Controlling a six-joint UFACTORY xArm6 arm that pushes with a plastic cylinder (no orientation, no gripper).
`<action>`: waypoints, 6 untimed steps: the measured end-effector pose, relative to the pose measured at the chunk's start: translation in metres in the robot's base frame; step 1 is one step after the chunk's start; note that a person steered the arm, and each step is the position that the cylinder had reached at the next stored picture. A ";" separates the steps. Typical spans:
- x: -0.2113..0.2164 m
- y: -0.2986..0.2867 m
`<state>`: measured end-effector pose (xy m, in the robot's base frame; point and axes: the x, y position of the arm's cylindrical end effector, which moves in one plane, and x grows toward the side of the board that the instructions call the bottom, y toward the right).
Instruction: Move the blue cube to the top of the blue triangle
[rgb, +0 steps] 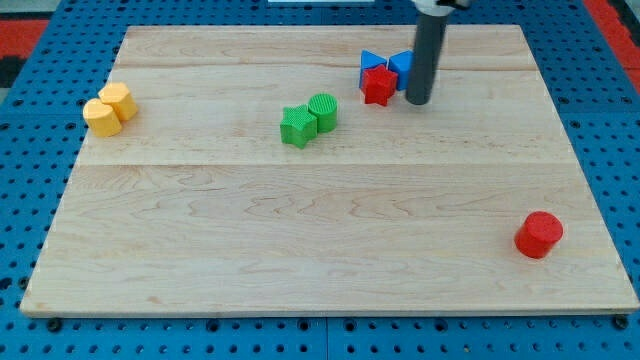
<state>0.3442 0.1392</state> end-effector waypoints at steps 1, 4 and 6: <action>-0.015 0.030; -0.087 -0.065; -0.087 -0.082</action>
